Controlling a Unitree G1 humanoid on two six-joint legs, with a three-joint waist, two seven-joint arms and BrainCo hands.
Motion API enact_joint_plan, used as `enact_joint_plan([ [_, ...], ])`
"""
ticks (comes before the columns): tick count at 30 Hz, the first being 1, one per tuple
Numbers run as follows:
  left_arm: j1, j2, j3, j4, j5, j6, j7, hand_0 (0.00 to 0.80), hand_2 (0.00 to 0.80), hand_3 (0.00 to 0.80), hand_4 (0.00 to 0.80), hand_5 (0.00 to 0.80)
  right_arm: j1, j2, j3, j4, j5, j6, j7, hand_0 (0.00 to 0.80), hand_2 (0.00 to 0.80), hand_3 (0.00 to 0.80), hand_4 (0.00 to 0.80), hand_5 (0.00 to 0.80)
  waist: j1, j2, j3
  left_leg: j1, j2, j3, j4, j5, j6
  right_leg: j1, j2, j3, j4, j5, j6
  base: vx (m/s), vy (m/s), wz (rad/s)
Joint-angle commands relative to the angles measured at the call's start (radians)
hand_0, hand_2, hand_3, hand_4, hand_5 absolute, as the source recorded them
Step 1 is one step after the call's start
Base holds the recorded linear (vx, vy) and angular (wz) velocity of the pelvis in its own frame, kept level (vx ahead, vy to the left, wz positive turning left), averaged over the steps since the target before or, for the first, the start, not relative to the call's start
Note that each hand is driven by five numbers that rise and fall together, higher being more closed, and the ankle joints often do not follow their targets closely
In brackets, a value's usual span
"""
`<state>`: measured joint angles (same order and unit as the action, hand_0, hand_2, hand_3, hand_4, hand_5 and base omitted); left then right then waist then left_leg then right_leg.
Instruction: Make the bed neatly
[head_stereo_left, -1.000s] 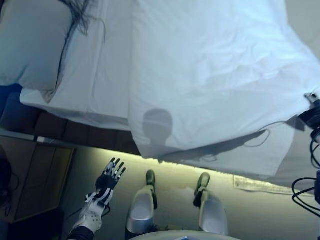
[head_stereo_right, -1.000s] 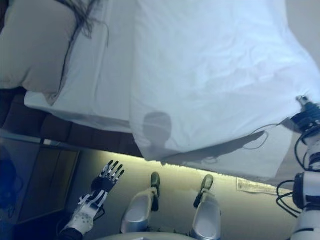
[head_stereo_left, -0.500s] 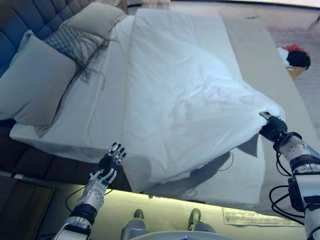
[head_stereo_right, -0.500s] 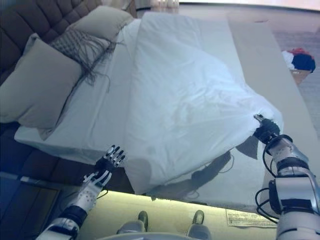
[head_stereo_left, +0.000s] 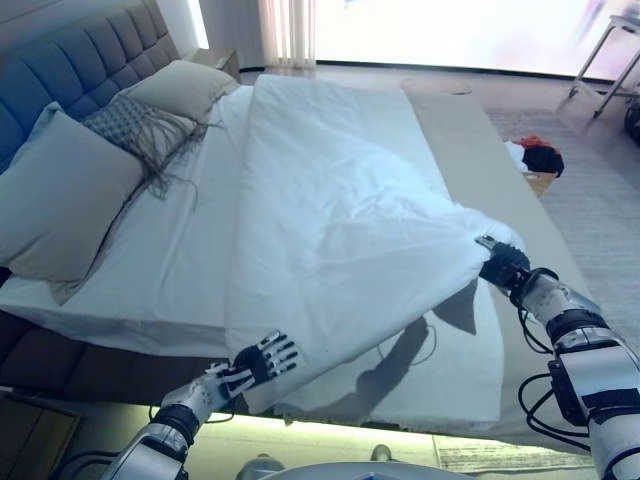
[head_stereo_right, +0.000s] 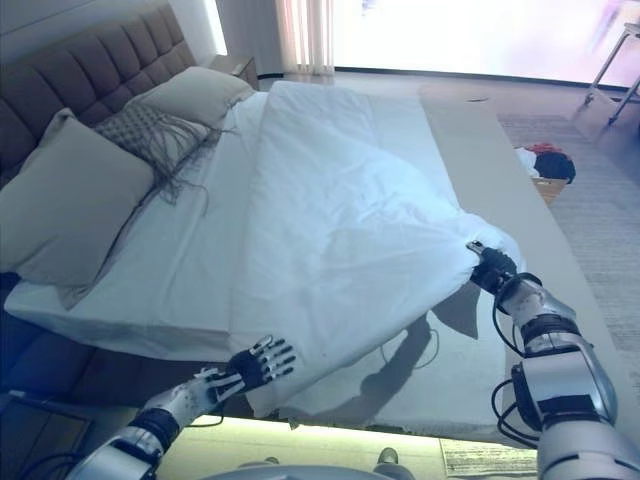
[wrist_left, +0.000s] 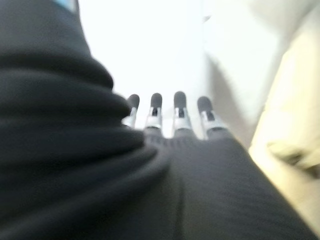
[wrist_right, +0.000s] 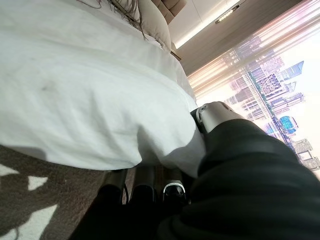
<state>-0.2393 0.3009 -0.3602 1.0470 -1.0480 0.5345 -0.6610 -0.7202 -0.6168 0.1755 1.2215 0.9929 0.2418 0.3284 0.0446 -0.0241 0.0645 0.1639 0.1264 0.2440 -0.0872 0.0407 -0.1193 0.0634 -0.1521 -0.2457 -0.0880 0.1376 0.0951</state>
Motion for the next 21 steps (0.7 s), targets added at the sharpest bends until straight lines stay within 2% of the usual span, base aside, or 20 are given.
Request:
enact_joint_plan([
  [1,-0.068,-0.095,0.03,0.13,-0.139,0.191,-0.104,0.0,0.0,0.0,0.0,0.0,-0.124,-0.044,0.027,-0.038,0.021,-0.066,0.006,0.8,0.8,0.8,0.8,0.8,-0.01,-0.03,-0.039,-0.002,0.043,-0.006,0.0,-0.034,0.013,0.071,-0.057,-0.023,0.009,-0.056,0.08,0.085,-0.089,-0.05],
  [4,-0.044,-0.143,0.104,0.178,-0.213,0.313,-0.095,0.0,0.0,0.0,0.0,0.0,-0.105,-0.023,0.009,-0.055,0.028,-0.067,-0.019,0.8,0.8,0.8,0.8,0.8,-0.01,-0.056,-0.038,0.002,0.05,-0.001,0.0,-0.042,0.012,0.075,-0.05,-0.017,0.01,-0.061,0.079,0.089,-0.111,-0.05],
  [10,-0.014,-0.218,0.154,0.201,-0.254,0.389,0.044,0.0,0.0,0.0,0.0,0.0,-0.073,0.02,-0.012,-0.126,0.065,-0.059,-0.046,0.8,0.8,0.8,0.8,0.8,-0.014,-0.107,-0.027,0.003,0.071,0.012,0.0,-0.049,0.006,0.074,-0.034,-0.006,0.007,-0.062,0.08,0.051,-0.135,-0.09],
  [15,-0.013,-0.26,0.101,0.162,-0.4,0.371,0.212,0.0,0.0,0.0,0.0,0.0,-0.061,0.059,-0.009,-0.183,0.109,-0.075,-0.063,0.8,0.8,0.8,0.8,0.8,-0.023,-0.133,-0.016,0.0,0.088,0.026,0.0,-0.047,-0.001,0.067,-0.021,0.003,0.003,-0.056,0.081,0.021,-0.132,-0.07],
  [21,-0.082,-0.297,0.08,0.106,-0.657,0.288,0.371,0.0,0.0,0.0,0.0,0.0,-0.041,0.113,0.015,-0.278,0.155,-0.066,-0.1,0.8,0.8,0.8,0.8,0.8,-0.066,-0.147,-0.015,0.009,0.106,0.057,0.0,-0.041,-0.01,0.057,-0.007,0.035,0.006,-0.059,0.077,0.013,-0.083,-0.13],
])
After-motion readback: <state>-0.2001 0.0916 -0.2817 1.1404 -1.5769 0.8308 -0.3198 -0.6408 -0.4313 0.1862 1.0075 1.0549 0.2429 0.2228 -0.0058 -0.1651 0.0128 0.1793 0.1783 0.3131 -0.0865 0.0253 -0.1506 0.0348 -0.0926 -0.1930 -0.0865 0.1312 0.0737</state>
